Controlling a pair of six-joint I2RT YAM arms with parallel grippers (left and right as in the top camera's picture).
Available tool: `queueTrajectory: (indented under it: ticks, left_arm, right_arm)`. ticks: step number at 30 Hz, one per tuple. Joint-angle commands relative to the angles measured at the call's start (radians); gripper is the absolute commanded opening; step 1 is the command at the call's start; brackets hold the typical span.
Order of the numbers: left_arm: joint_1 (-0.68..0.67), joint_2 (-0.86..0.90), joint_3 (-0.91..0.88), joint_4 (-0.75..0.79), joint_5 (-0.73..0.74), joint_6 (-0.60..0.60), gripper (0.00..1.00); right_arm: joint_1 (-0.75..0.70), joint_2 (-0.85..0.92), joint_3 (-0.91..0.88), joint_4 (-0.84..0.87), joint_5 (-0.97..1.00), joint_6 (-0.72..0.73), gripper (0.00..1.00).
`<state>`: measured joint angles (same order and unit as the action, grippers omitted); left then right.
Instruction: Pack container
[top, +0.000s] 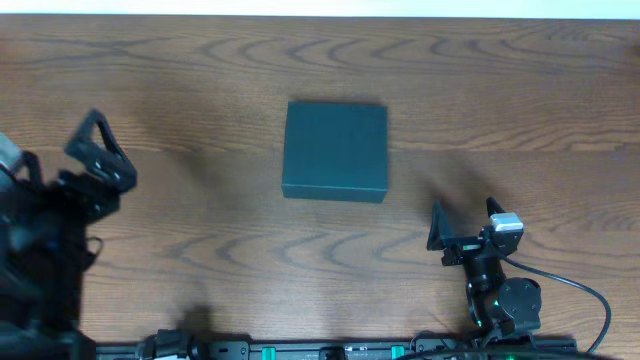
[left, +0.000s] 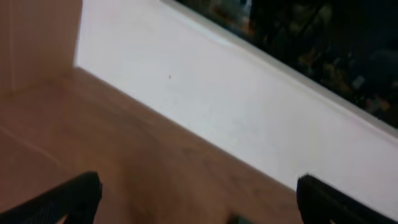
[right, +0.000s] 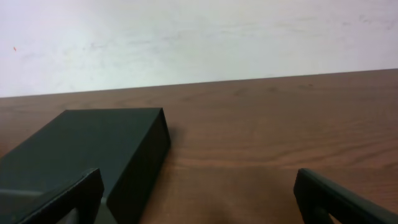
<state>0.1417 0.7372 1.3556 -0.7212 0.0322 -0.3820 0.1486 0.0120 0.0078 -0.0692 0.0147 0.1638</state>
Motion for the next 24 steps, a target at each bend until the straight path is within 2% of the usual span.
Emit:
queueTrajectory:
  ticks: [1, 6, 13, 18, 24]
  left_arm:
    - [-0.003, -0.153, -0.183, 0.096, -0.023, 0.005, 0.99]
    - [-0.003, -0.349, -0.513, 0.312, -0.023, 0.004, 0.99]
    - [-0.011, -0.527, -0.875, 0.581, -0.021, 0.003, 0.98]
    - [-0.058, -0.575, -1.023, 0.710, -0.022, 0.003, 0.99]
    - [-0.107, -0.578, -1.098, 0.742, -0.022, 0.004, 0.99]
  right_arm:
    - [-0.008, -0.007, -0.003, -0.003, -0.004, -0.015, 0.99]
    - [-0.008, -0.007, -0.003, -0.004, -0.004, -0.015, 0.99]
    - [-0.008, -0.007, -0.003, -0.004, -0.004, -0.015, 0.99]
    - [-0.008, -0.007, -0.003, -0.003, -0.004, -0.015, 0.99]
    - [-0.008, -0.007, -0.003, -0.004, -0.004, -0.015, 0.99]
